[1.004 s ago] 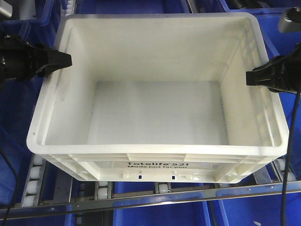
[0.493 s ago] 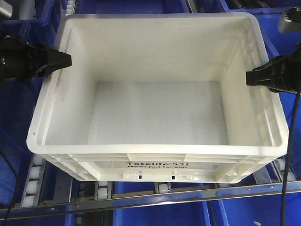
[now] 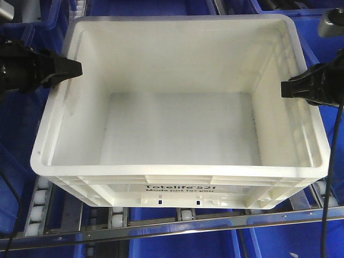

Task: Move bin from left to right shelf
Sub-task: 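Hold the tote above the roller shelf while the base aligns, then push the tote forward onto the rollers with both grippers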

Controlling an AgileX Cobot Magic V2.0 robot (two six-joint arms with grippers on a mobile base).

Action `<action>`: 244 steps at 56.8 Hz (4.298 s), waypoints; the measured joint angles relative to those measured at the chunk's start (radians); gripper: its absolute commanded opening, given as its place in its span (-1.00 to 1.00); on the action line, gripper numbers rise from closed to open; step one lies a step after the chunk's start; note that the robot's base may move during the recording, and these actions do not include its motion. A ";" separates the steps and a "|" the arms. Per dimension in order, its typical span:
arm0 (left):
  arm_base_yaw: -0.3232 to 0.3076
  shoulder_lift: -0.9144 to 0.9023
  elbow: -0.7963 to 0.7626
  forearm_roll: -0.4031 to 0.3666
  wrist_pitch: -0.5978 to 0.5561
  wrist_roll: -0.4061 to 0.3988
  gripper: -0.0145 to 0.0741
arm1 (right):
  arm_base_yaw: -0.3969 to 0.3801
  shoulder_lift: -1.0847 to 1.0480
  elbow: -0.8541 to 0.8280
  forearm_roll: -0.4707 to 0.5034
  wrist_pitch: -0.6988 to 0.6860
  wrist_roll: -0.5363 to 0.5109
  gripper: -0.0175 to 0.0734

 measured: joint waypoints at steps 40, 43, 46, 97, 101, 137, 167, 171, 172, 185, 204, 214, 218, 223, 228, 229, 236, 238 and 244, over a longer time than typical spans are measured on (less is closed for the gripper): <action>0.000 0.000 0.000 0.000 0.000 0.000 -0.68 | 0.000 0.000 0.000 0.000 0.000 0.000 -0.62; 0.000 0.000 0.000 0.000 0.000 0.000 -0.68 | 0.000 0.000 0.000 0.000 0.000 0.000 -0.62; 0.000 0.000 0.000 0.000 0.000 0.000 -0.68 | 0.000 0.000 0.000 0.000 0.000 0.000 -0.62; -0.001 0.000 0.000 0.003 0.023 0.000 -0.68 | 0.000 0.000 0.000 -0.053 -0.016 0.002 -0.62; -0.002 0.000 0.000 0.019 0.025 0.000 -0.68 | 0.000 0.000 0.000 -0.053 -0.032 0.001 -0.62; -0.002 0.000 0.000 0.099 0.052 -0.006 -0.68 | 0.000 0.078 -0.002 -0.057 -0.071 0.002 -0.62; -0.002 0.047 0.000 0.101 0.037 -0.005 -0.68 | 0.000 0.131 -0.002 -0.055 -0.088 0.002 -0.62; -0.002 0.051 0.000 0.101 0.035 -0.005 -0.68 | 0.000 0.137 -0.002 -0.054 -0.088 0.003 -0.62; -0.002 0.051 0.000 0.101 0.035 -0.005 -0.68 | 0.000 0.138 -0.002 -0.054 -0.088 0.003 -0.62; -0.002 0.050 0.000 0.094 0.022 0.005 -0.68 | 0.000 0.140 -0.002 -0.049 -0.102 0.004 -0.62; -0.002 0.050 0.000 0.082 0.006 -0.004 -0.62 | 0.000 0.147 -0.002 -0.050 -0.108 -0.003 -0.53; -0.002 0.050 0.000 0.082 0.004 -0.004 -0.51 | 0.000 0.147 -0.002 -0.049 -0.108 -0.010 -0.26; -0.003 0.050 0.000 0.081 0.001 -0.004 -0.46 | 0.000 0.147 -0.002 -0.050 -0.108 -0.021 -0.09; -0.005 0.050 0.000 0.072 0.000 -0.001 -0.38 | 0.000 0.148 -0.002 -0.050 -0.102 -0.031 0.13; -0.009 0.050 0.000 0.058 0.000 0.000 -0.29 | 0.000 0.148 -0.002 -0.042 -0.101 -0.032 0.33; -0.009 0.050 0.000 0.056 0.000 0.000 -0.28 | 0.000 0.148 -0.002 -0.038 -0.101 -0.032 0.37; -0.017 0.050 0.000 0.045 0.000 0.007 -0.12 | 0.000 0.149 -0.002 -0.018 -0.101 -0.032 0.54; -0.021 0.050 0.000 0.040 0.001 0.008 -0.06 | 0.001 0.150 -0.002 -0.014 -0.101 -0.032 0.58; -0.026 0.050 0.000 0.037 -0.001 0.009 0.06 | 0.005 0.150 -0.002 -0.003 -0.102 -0.032 0.61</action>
